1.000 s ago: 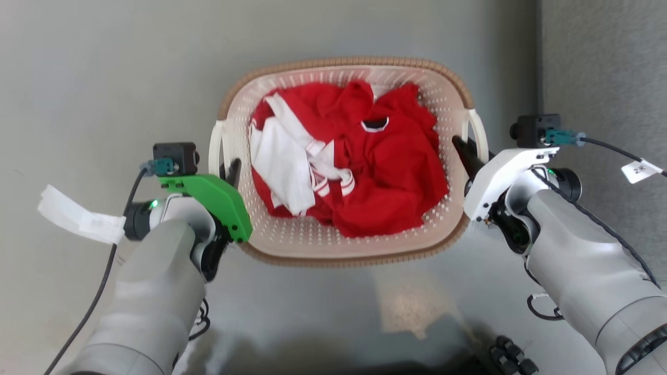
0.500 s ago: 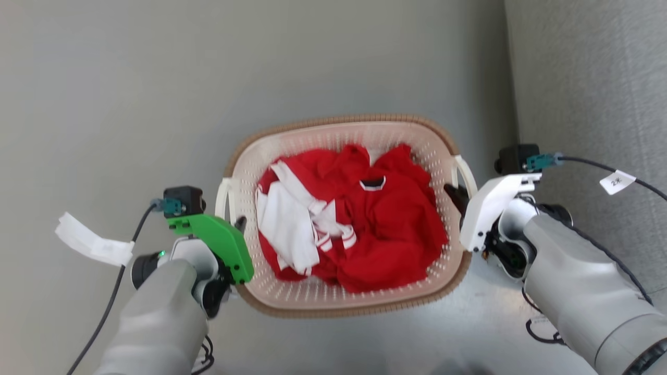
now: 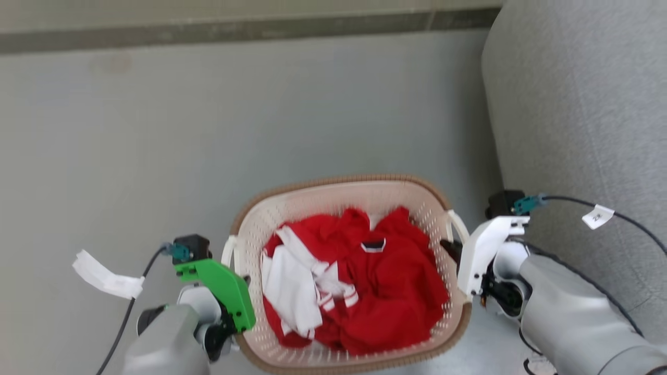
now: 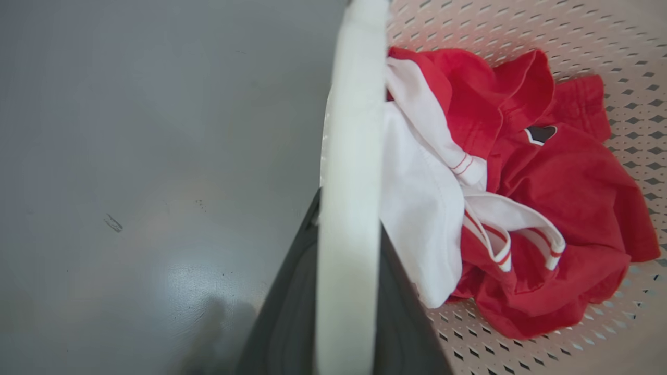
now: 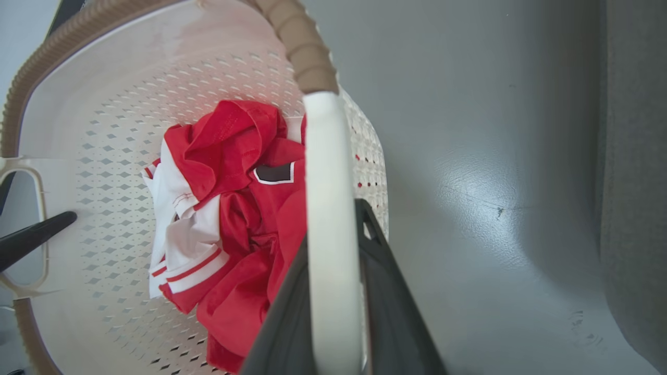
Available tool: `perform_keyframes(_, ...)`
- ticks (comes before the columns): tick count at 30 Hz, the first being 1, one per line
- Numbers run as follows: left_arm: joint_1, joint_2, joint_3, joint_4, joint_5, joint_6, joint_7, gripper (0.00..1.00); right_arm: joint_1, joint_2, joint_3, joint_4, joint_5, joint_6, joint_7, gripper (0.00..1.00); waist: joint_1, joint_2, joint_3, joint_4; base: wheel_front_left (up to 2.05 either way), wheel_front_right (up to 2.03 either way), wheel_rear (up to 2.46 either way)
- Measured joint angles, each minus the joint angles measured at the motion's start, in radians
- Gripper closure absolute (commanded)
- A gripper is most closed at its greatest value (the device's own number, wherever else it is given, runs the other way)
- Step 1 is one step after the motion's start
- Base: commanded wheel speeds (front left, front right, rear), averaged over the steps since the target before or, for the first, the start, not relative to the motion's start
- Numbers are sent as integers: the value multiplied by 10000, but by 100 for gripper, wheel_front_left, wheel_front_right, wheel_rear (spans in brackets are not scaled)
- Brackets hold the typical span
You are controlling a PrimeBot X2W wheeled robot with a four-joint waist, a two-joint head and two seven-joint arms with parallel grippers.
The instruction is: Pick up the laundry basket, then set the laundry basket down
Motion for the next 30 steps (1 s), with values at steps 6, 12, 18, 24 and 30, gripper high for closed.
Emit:
perform_keyframes(6, 400, 0, -201, 155, -102, 0, 550, 100, 422, 86, 238, 142, 215, -10, 500, 100, 0, 0, -820, -36, 0, 0, 0)
perform_keyframes(12, 664, 8, -307, 132, -207, 0, 970, 100, 649, 82, 399, 182, 389, -77, 871, 100, 0, 0, -1528, -64, 0, 0, 0)
perform_keyframes(18, 662, 12, -368, 102, -412, 0, 1131, 100, 647, 15, 497, 165, 470, -77, 1005, 100, 0, 0, -1875, -64, 0, 0, 0)
perform_keyframes(24, 663, 13, -426, 102, -541, 0, 1162, 100, 646, -6, 562, 155, 568, -79, 1083, 100, 0, 0, -1994, -43, 0, 0, 0)
perform_keyframes(30, 663, 17, -522, 96, -558, 0, 1174, 100, 646, -61, 725, 109, 639, -79, 1127, 100, 0, 0, -2051, -51, 0, 0, 0)
